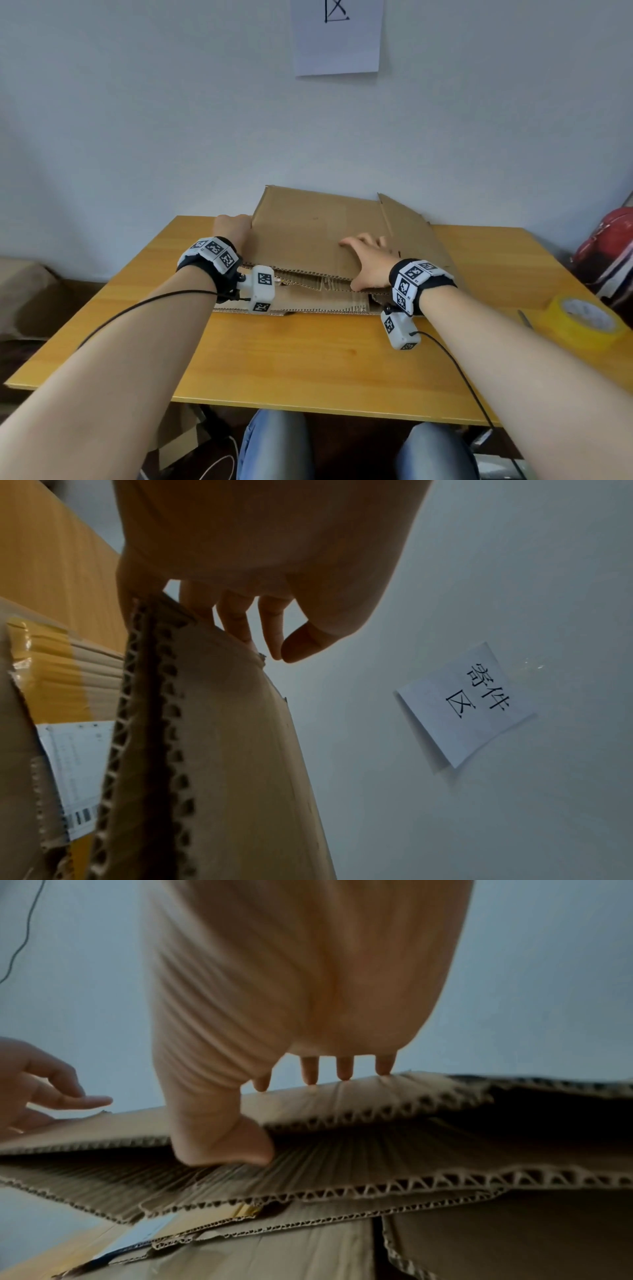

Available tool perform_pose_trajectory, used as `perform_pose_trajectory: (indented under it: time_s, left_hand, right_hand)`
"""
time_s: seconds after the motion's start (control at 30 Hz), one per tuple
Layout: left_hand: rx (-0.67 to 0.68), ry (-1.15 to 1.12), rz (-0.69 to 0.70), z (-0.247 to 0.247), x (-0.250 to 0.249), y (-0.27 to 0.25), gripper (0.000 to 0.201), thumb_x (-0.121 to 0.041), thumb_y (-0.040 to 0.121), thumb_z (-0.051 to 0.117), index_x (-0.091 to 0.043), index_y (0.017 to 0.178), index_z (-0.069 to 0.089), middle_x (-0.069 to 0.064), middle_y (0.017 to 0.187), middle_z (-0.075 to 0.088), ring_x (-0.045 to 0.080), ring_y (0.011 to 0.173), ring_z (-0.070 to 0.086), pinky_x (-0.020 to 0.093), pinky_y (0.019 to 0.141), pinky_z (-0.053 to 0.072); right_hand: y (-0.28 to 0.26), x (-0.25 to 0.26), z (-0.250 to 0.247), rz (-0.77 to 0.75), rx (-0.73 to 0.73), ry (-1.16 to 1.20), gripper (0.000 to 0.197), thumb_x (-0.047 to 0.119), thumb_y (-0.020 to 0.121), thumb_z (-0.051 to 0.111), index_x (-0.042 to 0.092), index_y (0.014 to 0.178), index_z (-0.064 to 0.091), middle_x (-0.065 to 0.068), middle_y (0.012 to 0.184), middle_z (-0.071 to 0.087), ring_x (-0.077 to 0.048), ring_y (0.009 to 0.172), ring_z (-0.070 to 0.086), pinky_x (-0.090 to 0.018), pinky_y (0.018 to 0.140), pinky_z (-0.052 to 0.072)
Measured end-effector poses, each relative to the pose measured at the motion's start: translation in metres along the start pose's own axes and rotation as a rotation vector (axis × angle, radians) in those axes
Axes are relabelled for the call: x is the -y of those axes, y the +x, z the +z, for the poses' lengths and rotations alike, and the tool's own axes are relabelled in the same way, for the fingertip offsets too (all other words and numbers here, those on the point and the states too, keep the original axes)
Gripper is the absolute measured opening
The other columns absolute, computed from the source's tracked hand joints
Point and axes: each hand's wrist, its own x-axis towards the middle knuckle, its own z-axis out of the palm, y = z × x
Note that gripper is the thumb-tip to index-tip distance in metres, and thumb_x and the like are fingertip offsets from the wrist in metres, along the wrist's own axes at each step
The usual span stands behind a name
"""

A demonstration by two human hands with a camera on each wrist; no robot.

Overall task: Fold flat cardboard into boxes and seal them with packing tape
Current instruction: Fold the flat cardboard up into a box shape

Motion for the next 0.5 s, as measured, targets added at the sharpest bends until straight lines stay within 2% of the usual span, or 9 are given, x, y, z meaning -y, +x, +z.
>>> perform_pose_trajectory:
  time_s: [0.07, 0.17, 0.23, 0.27, 0.33, 0.4, 0.43, 0.5]
  left_hand:
    - [-0.023, -0.045, -0.013, -0.002, -0.005, -0.007, 0.013, -0.015, 0.092, 0.052, -0.003, 0.094, 0.057, 0.014, 0.099, 0.051, 0.027, 0.089, 0.047, 0.037, 0.08, 0.042]
    - [-0.046, -0.173, -0.026, -0.001, -0.013, -0.017, 0.031, -0.02, 0.096, 0.048, 0.001, 0.115, 0.06, 0.012, 0.099, 0.051, 0.028, 0.09, 0.046, 0.036, 0.08, 0.039]
    - [-0.046, -0.375, -0.092, -0.001, -0.02, -0.028, 0.026, -0.028, 0.098, 0.045, -0.011, 0.112, 0.057, 0.005, 0.096, 0.053, 0.027, 0.086, 0.049, 0.036, 0.082, 0.04]
    - [-0.038, -0.453, -0.105, 0.0, -0.021, -0.028, 0.025, -0.033, 0.097, 0.045, -0.016, 0.111, 0.057, 0.002, 0.097, 0.055, 0.022, 0.084, 0.05, 0.036, 0.084, 0.043]
    - [0.006, -0.549, -0.092, -0.001, -0.026, -0.038, 0.029, -0.043, 0.098, 0.047, -0.021, 0.116, 0.055, 0.0, 0.102, 0.058, 0.017, 0.087, 0.054, 0.037, 0.088, 0.048]
    - [0.066, -0.589, 0.007, 0.0, -0.026, -0.043, 0.046, -0.049, 0.094, 0.06, -0.022, 0.13, 0.05, 0.001, 0.114, 0.058, 0.018, 0.1, 0.057, 0.042, 0.092, 0.053]
    - [0.1, -0.601, 0.074, 0.002, -0.026, -0.045, 0.056, -0.046, 0.091, 0.068, -0.023, 0.136, 0.045, 0.001, 0.124, 0.057, 0.018, 0.108, 0.058, 0.044, 0.093, 0.054]
    - [0.18, -0.62, 0.204, 0.007, -0.024, -0.048, 0.069, -0.027, 0.087, 0.077, -0.025, 0.143, 0.037, -0.004, 0.138, 0.053, 0.016, 0.117, 0.057, 0.045, 0.093, 0.054]
  right_hand:
    - [-0.003, 0.002, -0.004, -0.033, -0.048, 0.011, 0.089, 0.014, 0.076, 0.074, 0.038, 0.15, 0.029, 0.004, 0.156, 0.021, -0.034, 0.146, 0.011, -0.054, 0.112, 0.028]
    - [-0.005, 0.003, -0.011, -0.095, -0.156, 0.018, 0.082, 0.009, 0.082, 0.063, 0.044, 0.15, 0.033, 0.007, 0.159, 0.027, -0.032, 0.147, 0.015, -0.057, 0.117, 0.022]
    - [-0.007, 0.002, -0.017, -0.125, -0.299, -0.033, 0.07, 0.012, 0.091, 0.057, 0.047, 0.149, 0.038, 0.014, 0.157, 0.036, -0.025, 0.142, 0.025, -0.053, 0.115, 0.021]
    - [-0.007, 0.001, -0.02, -0.127, -0.394, -0.073, 0.063, 0.016, 0.095, 0.055, 0.048, 0.147, 0.041, 0.017, 0.154, 0.041, -0.021, 0.137, 0.031, -0.051, 0.112, 0.022]
    - [-0.01, 0.0, -0.029, -0.089, -0.547, -0.102, 0.051, 0.027, 0.098, 0.057, 0.047, 0.144, 0.047, 0.019, 0.149, 0.048, -0.018, 0.133, 0.037, -0.054, 0.111, 0.022]
    - [-0.01, -0.002, -0.038, -0.023, -0.63, -0.076, 0.044, 0.039, 0.097, 0.06, 0.045, 0.14, 0.053, 0.019, 0.145, 0.052, -0.019, 0.134, 0.038, -0.061, 0.113, 0.018]
    - [-0.011, -0.003, -0.044, 0.0, -0.667, -0.052, 0.04, 0.044, 0.096, 0.06, 0.044, 0.135, 0.058, 0.018, 0.142, 0.055, -0.02, 0.133, 0.039, -0.061, 0.113, 0.017]
    - [-0.012, -0.007, -0.055, 0.013, -0.75, 0.033, 0.028, 0.044, 0.095, 0.063, 0.039, 0.122, 0.069, 0.015, 0.132, 0.063, -0.024, 0.127, 0.043, -0.056, 0.112, 0.024]
